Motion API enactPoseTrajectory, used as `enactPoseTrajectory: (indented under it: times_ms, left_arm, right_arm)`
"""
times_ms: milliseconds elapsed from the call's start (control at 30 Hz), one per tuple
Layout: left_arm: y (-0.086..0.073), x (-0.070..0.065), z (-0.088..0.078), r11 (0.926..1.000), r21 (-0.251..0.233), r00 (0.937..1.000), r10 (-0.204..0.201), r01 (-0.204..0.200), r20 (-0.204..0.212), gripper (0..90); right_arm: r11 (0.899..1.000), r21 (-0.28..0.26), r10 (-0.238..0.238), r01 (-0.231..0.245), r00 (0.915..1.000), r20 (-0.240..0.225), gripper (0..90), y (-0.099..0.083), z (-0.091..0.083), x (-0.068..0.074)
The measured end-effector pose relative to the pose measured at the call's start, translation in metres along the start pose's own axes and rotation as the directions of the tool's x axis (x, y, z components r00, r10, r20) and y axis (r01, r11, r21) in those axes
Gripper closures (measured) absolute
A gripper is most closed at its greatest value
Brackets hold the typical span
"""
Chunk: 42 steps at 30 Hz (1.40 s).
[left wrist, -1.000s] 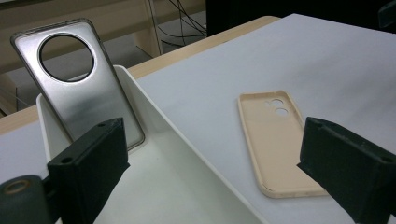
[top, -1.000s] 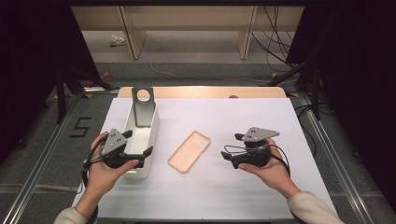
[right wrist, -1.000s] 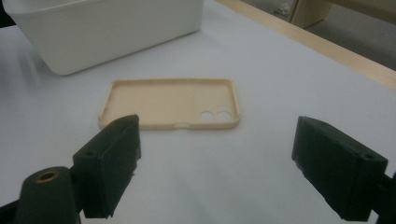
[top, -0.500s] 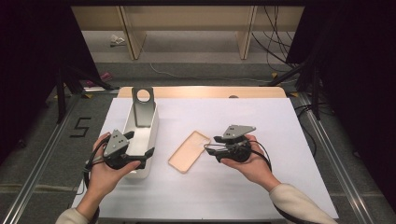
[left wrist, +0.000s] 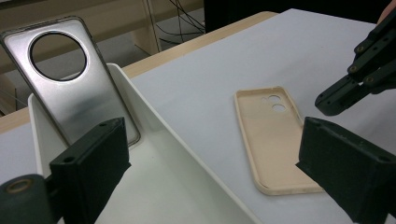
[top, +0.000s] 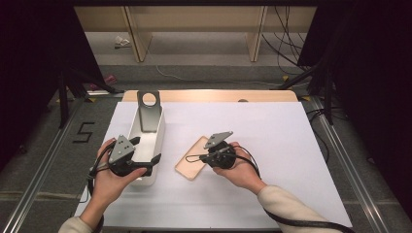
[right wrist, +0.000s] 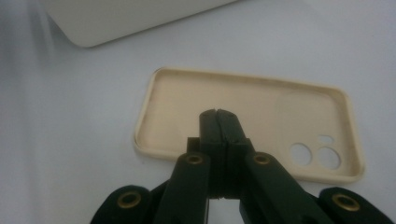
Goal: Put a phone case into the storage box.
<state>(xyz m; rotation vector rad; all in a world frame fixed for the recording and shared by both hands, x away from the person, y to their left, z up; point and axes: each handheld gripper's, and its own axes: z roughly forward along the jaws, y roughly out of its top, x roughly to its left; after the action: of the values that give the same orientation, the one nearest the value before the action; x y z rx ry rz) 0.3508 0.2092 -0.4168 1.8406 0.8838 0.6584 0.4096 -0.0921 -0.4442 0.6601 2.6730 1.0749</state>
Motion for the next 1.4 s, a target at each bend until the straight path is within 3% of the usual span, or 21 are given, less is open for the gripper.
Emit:
enactPoseTrajectory:
  times_ms: [400, 667, 1033, 1400]
  left_arm:
    - [-0.001, 0.000, 0.001, 1.0000, 0.003, 1.0000, 0.004, -0.004, 0.001, 8.0]
    - [-0.001, -0.001, 0.001, 1.0000, 0.005, 1.0000, 0.005, -0.005, 0.004, 8.0]
    - [-0.001, -0.001, 0.001, 0.9999, 0.006, 1.0000, 0.008, -0.008, 0.004, 8.0]
    - [-0.001, -0.003, 0.002, 0.9999, 0.010, 0.9999, 0.014, -0.014, 0.008, 8.0]
  right_arm:
    - [0.997, 0.082, 0.007, -0.005, 0.9996, -0.027, 90.0, 0.004, 0.029, 0.012]
    - [0.992, 0.123, 0.002, 0.002, 0.9994, -0.034, 90.0, 0.003, 0.039, 0.015]
    - [0.985, 0.170, -0.004, 0.012, 0.9990, -0.044, 90.0, 0.001, 0.040, 0.013]
    - [0.968, 0.246, -0.031, 0.046, 0.9975, -0.064, 90.0, -0.002, 0.030, 0.007]
